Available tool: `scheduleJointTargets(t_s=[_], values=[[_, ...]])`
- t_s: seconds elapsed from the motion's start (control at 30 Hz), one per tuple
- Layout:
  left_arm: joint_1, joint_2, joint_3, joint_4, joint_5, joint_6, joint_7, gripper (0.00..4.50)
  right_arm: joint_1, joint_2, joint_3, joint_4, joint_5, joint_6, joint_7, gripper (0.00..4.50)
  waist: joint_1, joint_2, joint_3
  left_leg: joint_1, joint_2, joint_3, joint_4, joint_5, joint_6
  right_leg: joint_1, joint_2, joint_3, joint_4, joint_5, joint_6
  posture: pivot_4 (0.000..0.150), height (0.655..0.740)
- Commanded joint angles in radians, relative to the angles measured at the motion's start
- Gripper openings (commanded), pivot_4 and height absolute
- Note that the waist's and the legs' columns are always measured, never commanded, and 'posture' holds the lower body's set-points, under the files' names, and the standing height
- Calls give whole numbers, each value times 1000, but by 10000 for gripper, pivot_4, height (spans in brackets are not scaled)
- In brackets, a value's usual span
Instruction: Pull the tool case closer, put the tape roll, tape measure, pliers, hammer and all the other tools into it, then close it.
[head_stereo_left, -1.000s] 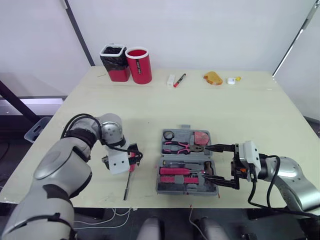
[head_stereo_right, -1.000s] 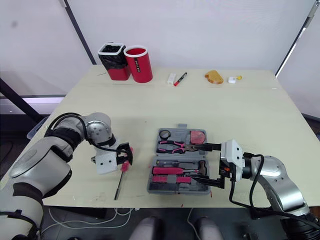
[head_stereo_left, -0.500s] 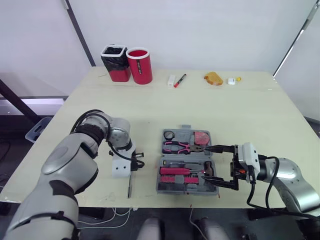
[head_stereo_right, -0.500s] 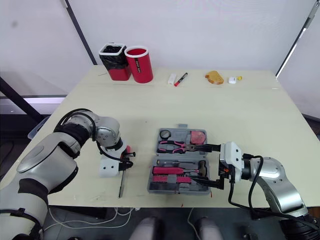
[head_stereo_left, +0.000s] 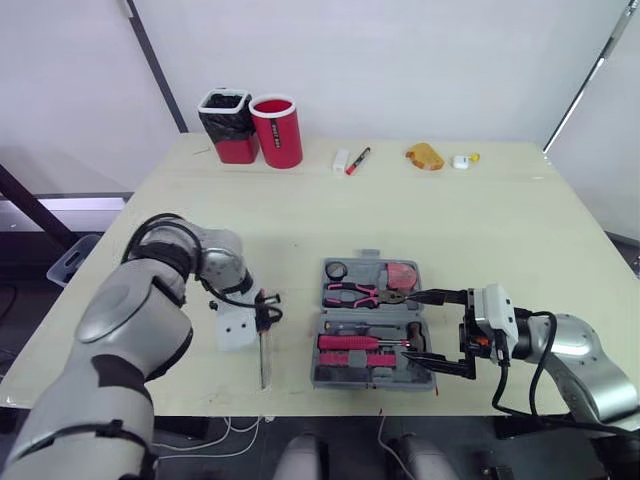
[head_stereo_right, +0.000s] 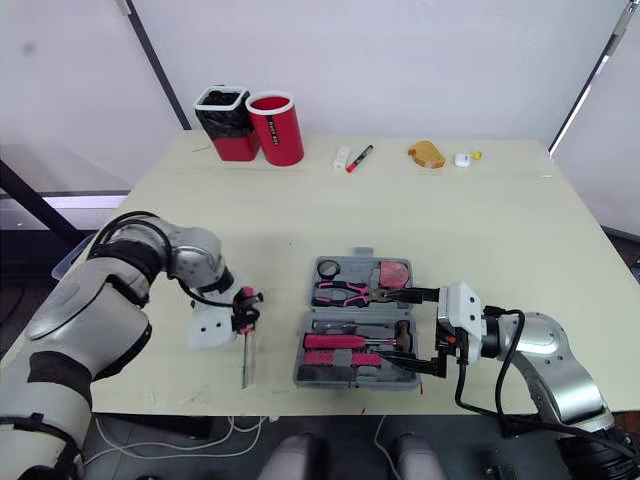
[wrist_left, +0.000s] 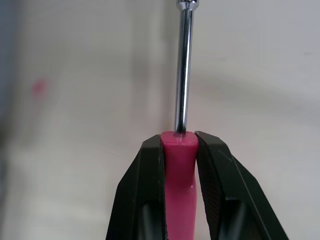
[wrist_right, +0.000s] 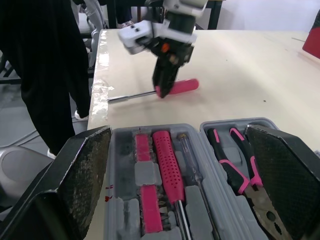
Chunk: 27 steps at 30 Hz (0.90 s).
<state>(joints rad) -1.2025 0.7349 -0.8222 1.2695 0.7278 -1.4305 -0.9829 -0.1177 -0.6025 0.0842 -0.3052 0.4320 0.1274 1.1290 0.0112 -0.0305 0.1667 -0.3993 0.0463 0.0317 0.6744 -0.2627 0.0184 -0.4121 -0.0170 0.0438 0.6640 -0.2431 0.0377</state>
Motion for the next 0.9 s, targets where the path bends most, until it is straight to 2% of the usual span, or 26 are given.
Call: scheduleJointTargets(t_s=[0.03,0.13,0.2,0.3,0.4,0.43,0.53,0.67,0.7,0.8,0.9], values=[[56,57,94,-61,-190,102,-122,3923,-5,0,-2,-19,11,-18,6,45000,-1,0,0,0,0,0,0,0,0,0,0,0,0,0,0,1500,7400],[216,149,194,-300,-445,366,-303,3923,-4,2,2,-11,9,-25,10,45000,-11,0,0,0,1,0,0,0,0,0,0,0,1,0,0,1500,7400],[314,204,247,-484,-548,541,-368,3923,-5,1,5,-9,9,-27,11,45000,-20,0,0,0,2,0,0,0,0,-1,0,-1,1,0,0,1500,7400],[537,305,388,-846,-709,977,-370,3923,-16,1,6,-3,15,-25,9,45000,-25,1,0,0,6,-1,0,0,0,-1,-1,-1,2,0,0,1500,7400],[700,341,512,-1116,-813,1346,-297,3923,-21,1,6,-1,19,-24,10,45000,-25,1,1,1,7,0,0,0,0,-1,0,-1,3,0,0,1500,7400],[765,336,574,-1222,-872,1533,-235,3923,-25,2,7,3,21,-23,12,45000,-23,1,1,1,7,0,0,0,0,-1,0,-1,3,0,0,1500,7400],[892,304,708,-1446,-978,1922,-93,3923,-29,4,8,17,24,-32,22,45000,-21,1,1,1,7,-1,1,0,0,0,0,-2,4,0,0,1500,7400],[924,194,860,-1621,-1117,2338,88,3923,-23,8,7,48,21,-61,45,45000,-20,1,1,1,6,-2,2,0,0,0,0,-2,5,0,0,1500,7400],[904,154,901,-1639,-1150,2495,136,3923,-24,8,3,58,22,-66,51,45000,-21,1,1,1,4,-2,2,0,0,0,1,-2,5,0,0,1500,7400],[883,63,990,-1696,-1181,2713,258,3923,-27,4,-5,88,23,-85,70,45000,-24,1,1,2,1,-7,3,0,0,0,1,-2,7,-1,0,1500,7400],[873,-16,1035,-1769,-1144,2961,394,3923,-43,-5,-16,128,22,-105,92,45000,-25,1,1,2,1,-10,3,0,0,-1,1,-1,8,-1,-1,1500,7400]])
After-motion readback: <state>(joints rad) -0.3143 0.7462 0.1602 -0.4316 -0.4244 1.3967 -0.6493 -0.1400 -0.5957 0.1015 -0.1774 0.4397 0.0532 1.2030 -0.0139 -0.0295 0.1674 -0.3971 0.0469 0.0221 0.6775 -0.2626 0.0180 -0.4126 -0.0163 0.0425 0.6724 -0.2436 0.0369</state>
